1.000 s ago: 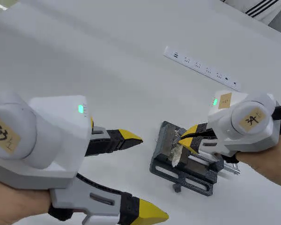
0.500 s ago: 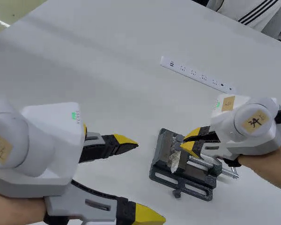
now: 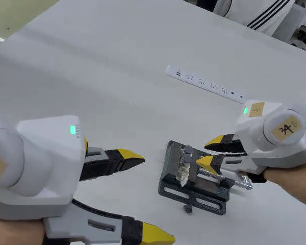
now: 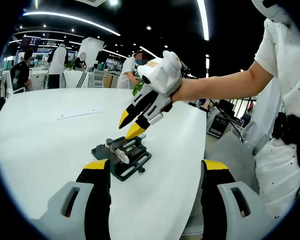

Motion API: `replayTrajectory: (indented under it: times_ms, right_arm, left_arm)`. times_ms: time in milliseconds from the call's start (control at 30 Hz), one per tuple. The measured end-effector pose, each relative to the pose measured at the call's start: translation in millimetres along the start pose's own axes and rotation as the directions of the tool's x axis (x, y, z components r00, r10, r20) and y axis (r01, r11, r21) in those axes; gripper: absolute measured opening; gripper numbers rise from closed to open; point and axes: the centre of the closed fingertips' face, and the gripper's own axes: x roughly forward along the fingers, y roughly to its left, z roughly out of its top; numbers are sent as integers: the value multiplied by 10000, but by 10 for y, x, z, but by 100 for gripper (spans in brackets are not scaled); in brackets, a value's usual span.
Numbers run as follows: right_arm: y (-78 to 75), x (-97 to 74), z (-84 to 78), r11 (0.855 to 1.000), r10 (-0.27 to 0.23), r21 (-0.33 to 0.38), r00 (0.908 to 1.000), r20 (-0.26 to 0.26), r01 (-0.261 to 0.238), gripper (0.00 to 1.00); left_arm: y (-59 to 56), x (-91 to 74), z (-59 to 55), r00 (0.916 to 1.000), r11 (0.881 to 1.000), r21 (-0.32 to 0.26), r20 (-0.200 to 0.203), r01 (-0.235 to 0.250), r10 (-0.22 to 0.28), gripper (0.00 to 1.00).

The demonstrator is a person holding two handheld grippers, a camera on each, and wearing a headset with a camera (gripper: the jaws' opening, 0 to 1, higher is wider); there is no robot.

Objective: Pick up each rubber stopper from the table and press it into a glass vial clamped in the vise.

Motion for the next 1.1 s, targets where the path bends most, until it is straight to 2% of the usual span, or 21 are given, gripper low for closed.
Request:
replayTrajectory:
  times_ms: [267,600,900,1100]
  right_arm:
    - [21,-100,-80,9980,-322,555,9990,311,305,22]
    - [154,-191,-188,9900,-557,1330,9961,680,463,27]
    - [284,-252,-347,9887,-537,1435,9964,659,438,26]
    - [358,-259,-449,9934,-326,1116,9980,546,263,25]
  left_arm:
    - [-63,8,-1,9999,10000,57,-104,61,-60,73]
    - [-153,18,-15,9996,9999,98,-234,133,-130,73]
    - [-231,35,-38,9991,9997,109,-343,240,-236,72]
    - [-259,46,-41,9991,9997,76,-358,227,-224,72]
